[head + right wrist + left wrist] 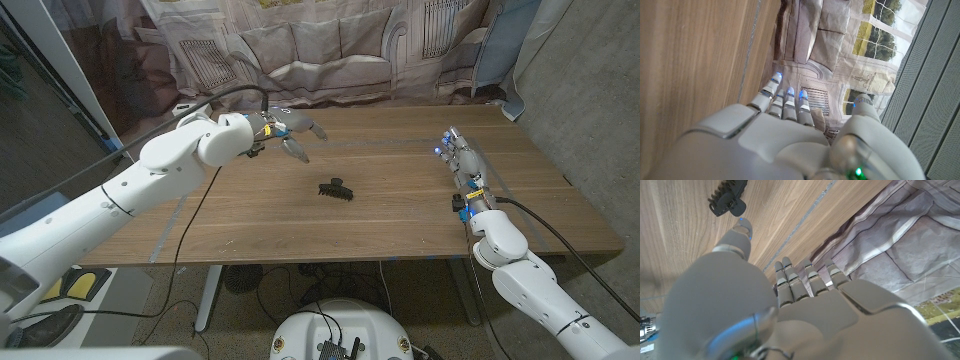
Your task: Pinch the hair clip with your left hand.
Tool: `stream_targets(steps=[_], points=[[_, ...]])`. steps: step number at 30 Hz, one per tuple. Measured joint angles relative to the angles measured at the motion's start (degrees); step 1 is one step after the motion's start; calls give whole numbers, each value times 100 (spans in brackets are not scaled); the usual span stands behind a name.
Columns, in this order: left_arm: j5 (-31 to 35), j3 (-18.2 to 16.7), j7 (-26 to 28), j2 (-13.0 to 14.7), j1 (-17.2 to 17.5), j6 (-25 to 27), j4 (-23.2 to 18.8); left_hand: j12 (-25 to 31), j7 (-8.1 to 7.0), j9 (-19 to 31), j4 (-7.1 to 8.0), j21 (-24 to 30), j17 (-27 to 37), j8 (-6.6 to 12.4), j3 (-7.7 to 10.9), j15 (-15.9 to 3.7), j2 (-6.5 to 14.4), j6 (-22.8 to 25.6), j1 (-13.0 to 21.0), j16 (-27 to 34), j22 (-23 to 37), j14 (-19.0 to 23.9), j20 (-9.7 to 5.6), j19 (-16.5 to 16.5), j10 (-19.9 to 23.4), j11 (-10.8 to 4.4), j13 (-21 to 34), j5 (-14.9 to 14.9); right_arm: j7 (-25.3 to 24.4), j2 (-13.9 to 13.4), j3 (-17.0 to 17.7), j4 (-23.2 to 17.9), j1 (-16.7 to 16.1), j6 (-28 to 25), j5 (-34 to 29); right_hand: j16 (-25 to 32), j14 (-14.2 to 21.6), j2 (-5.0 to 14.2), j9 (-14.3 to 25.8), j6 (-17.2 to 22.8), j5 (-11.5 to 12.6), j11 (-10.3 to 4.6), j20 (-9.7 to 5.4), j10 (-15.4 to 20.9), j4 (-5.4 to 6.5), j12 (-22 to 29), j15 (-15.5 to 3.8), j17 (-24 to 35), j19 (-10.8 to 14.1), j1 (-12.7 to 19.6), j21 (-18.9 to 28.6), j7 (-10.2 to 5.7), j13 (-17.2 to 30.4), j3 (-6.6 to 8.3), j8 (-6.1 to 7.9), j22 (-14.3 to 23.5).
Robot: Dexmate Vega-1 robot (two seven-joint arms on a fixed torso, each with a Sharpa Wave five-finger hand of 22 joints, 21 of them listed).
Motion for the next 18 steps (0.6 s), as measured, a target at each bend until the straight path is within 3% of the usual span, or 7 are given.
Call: stream_targets(steps=[5,12,18], points=[[56,164,-215,-128,-195,-13,121,0,24,0,22,0,0,0,-23,0,-37,-23,-39,0,0,0,1,-57,0,0,1,0,-11,12,20,-7,-27,7,-1,0,0,0,0,0,0,-13,0,12,0,0,0,0,0,0,0,0,0,0,0,0],[158,393,-471,-296,-402,-67,285,-22,182,0,102,0,-1,-44,-150,11,31,-408,-167,0,0,-200,16,-175,-389,246,0,0,-13,33,41,-7,-64,47,-1,0,0,0,0,0,0,0,0,41,-16,0,0,0,0,0,0,0,0,16,0,0],[215,529,-628,-403,-515,-123,388,-21,236,-1,101,1,-1,-45,-197,1,60,-521,-198,0,0,-266,41,-221,-501,297,0,0,-13,43,55,-8,-82,71,-1,0,-1,30,0,-1,0,0,0,41,-16,0,0,1,0,30,1,0,0,16,0,0]])
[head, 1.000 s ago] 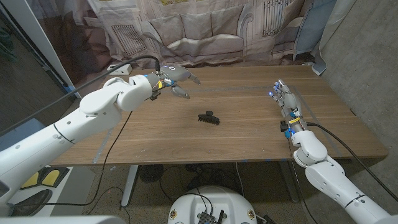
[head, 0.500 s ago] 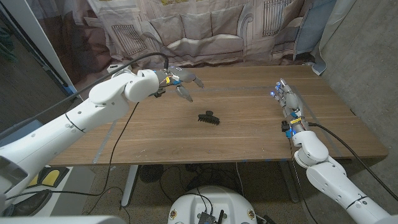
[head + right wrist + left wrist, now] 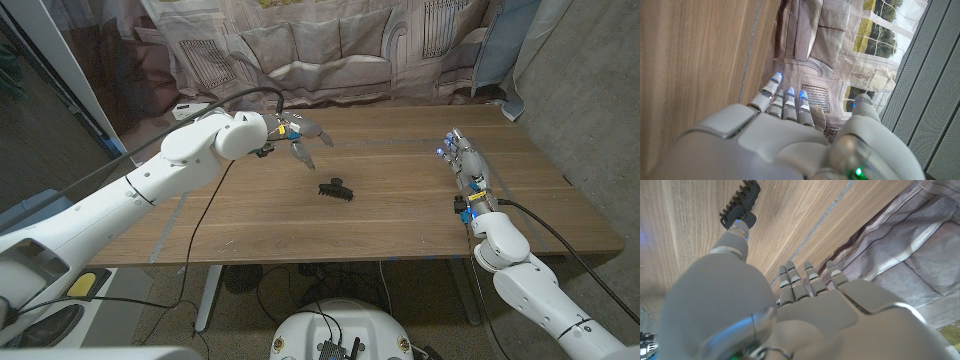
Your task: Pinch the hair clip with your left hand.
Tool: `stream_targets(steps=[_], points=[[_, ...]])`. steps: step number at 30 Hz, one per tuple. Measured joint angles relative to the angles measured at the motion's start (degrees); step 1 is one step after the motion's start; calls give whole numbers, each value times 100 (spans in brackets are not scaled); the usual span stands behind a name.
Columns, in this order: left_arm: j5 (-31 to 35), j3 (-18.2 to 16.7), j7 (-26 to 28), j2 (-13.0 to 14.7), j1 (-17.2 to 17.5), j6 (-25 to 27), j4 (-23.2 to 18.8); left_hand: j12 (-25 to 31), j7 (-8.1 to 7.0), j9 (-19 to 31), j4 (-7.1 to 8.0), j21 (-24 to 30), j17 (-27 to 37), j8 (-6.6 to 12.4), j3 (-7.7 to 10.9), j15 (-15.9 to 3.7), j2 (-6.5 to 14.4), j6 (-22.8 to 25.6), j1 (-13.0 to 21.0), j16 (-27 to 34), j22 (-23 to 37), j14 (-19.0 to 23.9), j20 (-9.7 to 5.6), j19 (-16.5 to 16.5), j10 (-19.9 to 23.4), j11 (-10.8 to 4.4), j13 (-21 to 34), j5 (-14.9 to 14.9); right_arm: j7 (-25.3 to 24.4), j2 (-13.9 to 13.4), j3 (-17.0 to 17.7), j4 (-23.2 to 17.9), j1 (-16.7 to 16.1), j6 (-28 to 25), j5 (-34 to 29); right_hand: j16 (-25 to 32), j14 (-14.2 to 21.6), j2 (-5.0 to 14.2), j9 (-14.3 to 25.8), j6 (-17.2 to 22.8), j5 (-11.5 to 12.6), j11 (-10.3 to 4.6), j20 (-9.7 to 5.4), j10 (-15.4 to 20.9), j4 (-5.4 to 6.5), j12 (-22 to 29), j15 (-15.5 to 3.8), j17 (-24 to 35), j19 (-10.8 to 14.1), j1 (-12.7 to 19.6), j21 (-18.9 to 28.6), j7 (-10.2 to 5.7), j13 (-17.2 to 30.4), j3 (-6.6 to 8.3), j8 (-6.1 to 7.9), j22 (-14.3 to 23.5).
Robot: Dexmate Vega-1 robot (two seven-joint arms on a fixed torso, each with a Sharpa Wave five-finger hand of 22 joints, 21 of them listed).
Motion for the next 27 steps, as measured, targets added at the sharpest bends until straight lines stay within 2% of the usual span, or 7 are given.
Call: stream_targets(steps=[10,12,15,21,27], points=[[100,126,-54,-82,-15,-12,76,0,53,0,6,26,0,0,-41,31,-29,-53,-29,0,0,-31,2,1,-82,21,0,40,35,9,6,10,-5,18,8,0,0,-1,0,42,0,0,0,0,0,0,0,0,0,1,0,0,0,0,0,0],[152,158,-58,-93,4,-13,80,0,62,0,6,26,0,0,-41,31,-29,-62,-29,0,0,-31,78,13,-104,0,-1,40,39,9,6,13,-5,18,8,0,0,-23,0,42,0,0,0,0,0,0,0,0,0,22,0,0,0,0,0,0],[212,180,-47,-98,37,-13,80,0,61,0,6,52,0,0,-41,61,-29,-123,-29,0,0,-60,108,42,-154,11,-1,40,43,10,6,16,-5,19,9,0,0,-22,0,42,0,0,0,0,0,0,0,0,0,22,0,0,0,0,0,0],[344,217,53,-121,130,-13,86,0,102,0,-6,70,-1,0,-73,114,-29,-226,-29,0,0,-113,129,38,-255,31,-1,40,44,6,7,15,-12,14,9,0,0,-23,0,41,0,0,0,-1,0,0,0,0,0,22,0,0,0,0,0,0],[446,255,157,-158,183,-14,144,0,71,0,8,70,-1,0,-87,114,-29,-256,-29,0,0,-113,147,20,-255,31,-1,40,37,-3,12,-4,-22,-17,9,-22,0,-22,0,41,0,21,0,20,0,0,0,0,0,22,1,0,0,0,0,0]])
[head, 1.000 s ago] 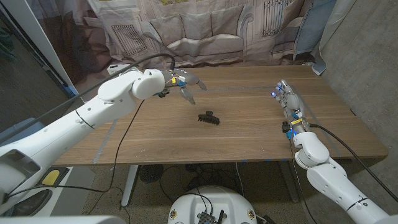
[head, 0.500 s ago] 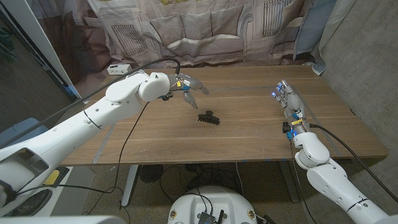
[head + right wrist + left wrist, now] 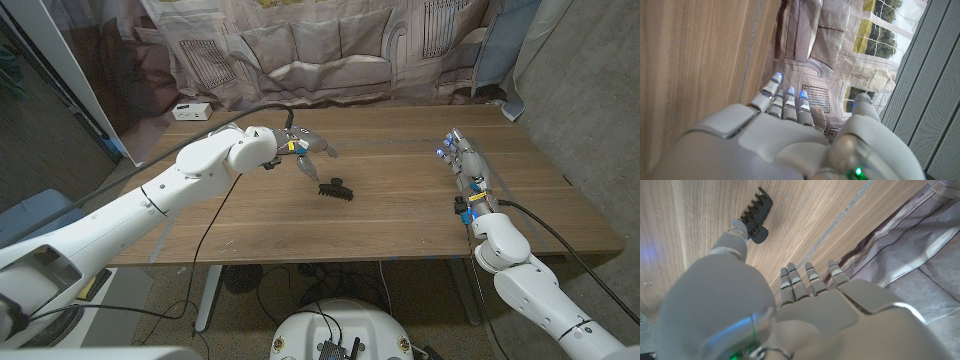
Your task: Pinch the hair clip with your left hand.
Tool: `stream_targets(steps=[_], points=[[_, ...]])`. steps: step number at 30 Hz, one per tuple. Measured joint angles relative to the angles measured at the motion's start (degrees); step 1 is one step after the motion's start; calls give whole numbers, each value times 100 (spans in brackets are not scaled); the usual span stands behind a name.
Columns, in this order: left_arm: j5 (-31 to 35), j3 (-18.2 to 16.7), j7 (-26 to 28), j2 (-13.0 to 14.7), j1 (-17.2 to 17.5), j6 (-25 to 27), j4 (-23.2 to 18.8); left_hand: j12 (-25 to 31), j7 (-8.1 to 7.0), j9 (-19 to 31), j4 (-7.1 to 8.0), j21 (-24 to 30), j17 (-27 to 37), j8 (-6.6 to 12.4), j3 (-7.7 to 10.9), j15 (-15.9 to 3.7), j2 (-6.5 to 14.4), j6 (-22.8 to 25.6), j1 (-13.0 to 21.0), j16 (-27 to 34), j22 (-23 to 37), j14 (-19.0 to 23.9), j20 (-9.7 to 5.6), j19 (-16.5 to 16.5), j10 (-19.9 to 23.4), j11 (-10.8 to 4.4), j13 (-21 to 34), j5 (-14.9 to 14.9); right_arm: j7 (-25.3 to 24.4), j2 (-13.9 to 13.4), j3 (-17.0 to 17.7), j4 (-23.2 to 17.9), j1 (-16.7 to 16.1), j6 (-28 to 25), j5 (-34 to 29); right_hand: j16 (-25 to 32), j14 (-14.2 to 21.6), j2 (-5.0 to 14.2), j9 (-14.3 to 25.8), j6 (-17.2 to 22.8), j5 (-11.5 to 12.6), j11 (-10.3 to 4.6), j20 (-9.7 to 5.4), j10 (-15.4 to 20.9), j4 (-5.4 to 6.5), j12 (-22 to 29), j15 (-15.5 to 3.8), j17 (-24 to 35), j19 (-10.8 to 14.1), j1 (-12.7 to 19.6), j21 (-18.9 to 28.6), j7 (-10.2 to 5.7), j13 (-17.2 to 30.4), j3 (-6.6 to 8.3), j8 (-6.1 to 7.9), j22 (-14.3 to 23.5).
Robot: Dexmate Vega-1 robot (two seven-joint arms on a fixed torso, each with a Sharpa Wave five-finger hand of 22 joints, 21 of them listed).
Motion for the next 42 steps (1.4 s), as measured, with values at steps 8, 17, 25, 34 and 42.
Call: stream_targets(steps=[8,17,25,34,42], points=[[173,48,237,-54,118,-36,64,0,0,0,-7,0,0,29,-40,0,-8,1,-8,0,0,0,0,0,0,0,29,47,-15,-9,4,-23,-7,-35,-4,0,0,0,0,21,0,0,0,0,0,0,0,0,0,0,0,21,0,0,0,0],[211,81,391,-138,197,-45,178,0,46,0,17,0,29,29,-64,52,0,-16,-76,0,0,-6,28,-29,-42,42,28,49,-26,-15,7,-36,-9,-64,-7,0,0,0,0,20,0,0,0,0,0,0,0,0,0,0,0,21,0,0,0,0],[267,143,535,-234,244,-30,286,28,85,0,23,0,29,73,-70,52,22,23,-98,24,0,-7,28,-29,-39,40,28,49,-26,-10,7,-5,-5,-69,6,0,0,0,0,20,0,0,0,-1,0,0,0,0,0,0,0,21,0,0,0,0],[433,267,697,-341,274,49,417,112,51,-16,5,0,29,117,-52,-10,69,118,-52,28,0,55,28,-29,96,52,27,4,-11,-5,1,32,7,-69,39,0,63,0,0,20,0,-31,0,30,0,0,0,0,0,0,0,20,0,0,0,0],[595,383,858,-430,284,81,579,155,2,-16,-17,0,12,161,-30,-76,114,229,-7,66,0,182,28,-29,187,21,12,4,11,-5,-13,64,30,-74,62,0,63,0,0,52,0,-31,21,30,0,0,0,0,21,0,0,-12,0,0,0,0]])
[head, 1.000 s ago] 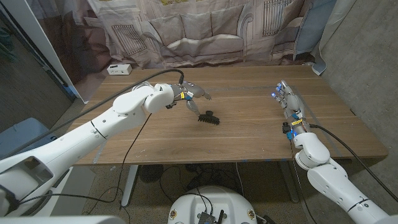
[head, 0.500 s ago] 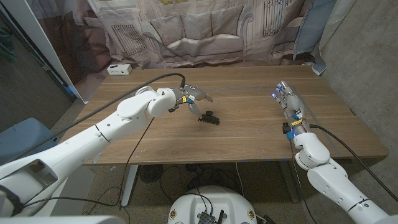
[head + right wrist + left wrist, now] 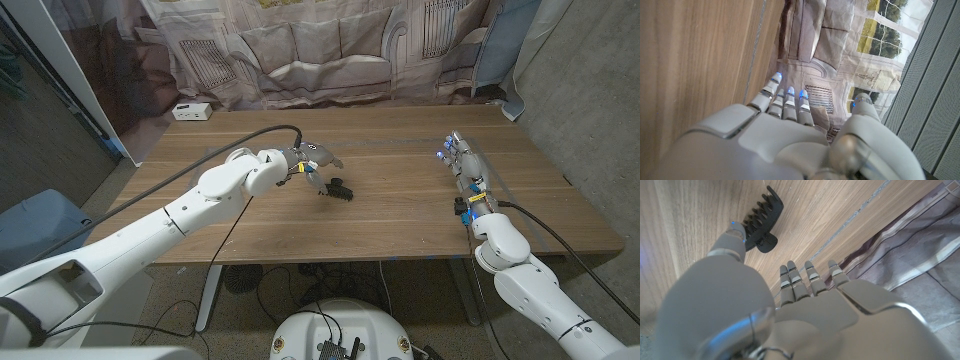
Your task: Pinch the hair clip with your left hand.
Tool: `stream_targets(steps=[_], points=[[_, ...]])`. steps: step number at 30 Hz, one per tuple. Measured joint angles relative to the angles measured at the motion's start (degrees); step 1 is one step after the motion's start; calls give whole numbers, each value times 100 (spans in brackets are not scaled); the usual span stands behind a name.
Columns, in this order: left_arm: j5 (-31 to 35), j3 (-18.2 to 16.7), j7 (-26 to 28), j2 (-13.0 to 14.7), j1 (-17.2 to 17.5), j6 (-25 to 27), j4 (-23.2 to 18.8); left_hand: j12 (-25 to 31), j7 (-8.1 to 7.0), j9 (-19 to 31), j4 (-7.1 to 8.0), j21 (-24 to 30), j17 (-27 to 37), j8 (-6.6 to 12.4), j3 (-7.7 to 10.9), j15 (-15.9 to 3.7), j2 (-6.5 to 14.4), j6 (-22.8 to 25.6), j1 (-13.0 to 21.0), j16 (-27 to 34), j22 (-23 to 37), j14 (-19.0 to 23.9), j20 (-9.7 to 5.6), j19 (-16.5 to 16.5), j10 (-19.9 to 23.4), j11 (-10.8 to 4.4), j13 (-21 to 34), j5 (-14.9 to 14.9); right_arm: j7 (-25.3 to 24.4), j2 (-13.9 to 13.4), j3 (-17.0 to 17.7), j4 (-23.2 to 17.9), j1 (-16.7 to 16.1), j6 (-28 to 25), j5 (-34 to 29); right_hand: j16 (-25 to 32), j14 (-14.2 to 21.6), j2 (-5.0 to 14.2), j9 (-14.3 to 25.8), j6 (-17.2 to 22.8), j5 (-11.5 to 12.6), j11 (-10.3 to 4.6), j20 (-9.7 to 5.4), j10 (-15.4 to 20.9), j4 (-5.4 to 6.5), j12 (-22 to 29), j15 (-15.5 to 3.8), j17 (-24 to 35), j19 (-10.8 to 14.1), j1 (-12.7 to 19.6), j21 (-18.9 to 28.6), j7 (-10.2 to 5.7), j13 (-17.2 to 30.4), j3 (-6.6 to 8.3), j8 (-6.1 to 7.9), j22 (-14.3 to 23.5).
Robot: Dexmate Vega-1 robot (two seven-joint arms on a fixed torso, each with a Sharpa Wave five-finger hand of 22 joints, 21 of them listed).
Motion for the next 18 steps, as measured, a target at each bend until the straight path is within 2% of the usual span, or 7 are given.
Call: stream_targets(steps=[8,13,18], points=[[13,79,42,-66,-12,2,141,25,11,0,-43,0,0,1,43,-6,75,117,76,2,0,6,10,52,95,13,0,0,2,-2,-15,14,22,-11,2,0,0,0,0,0,0,0,0,0,0,0,0,14,0,0,0,0,0,0,0,0],[-35,122,109,-118,-31,-13,236,45,-12,0,-66,0,0,41,66,-37,105,217,106,2,0,37,13,112,158,-31,0,-34,-1,-3,-30,25,44,-27,-4,0,22,0,0,-1,0,32,0,32,0,0,22,14,0,0,0,0,0,0,0,0],[-86,158,169,-148,-48,-22,329,82,-28,0,-86,0,0,45,61,-27,143,313,143,2,0,116,13,112,273,-78,0,-42,-23,-2,-41,33,57,-33,-25,0,42,0,0,1,0,1,0,63,0,0,22,13,0,0,0,-2,0,0,23,0]])
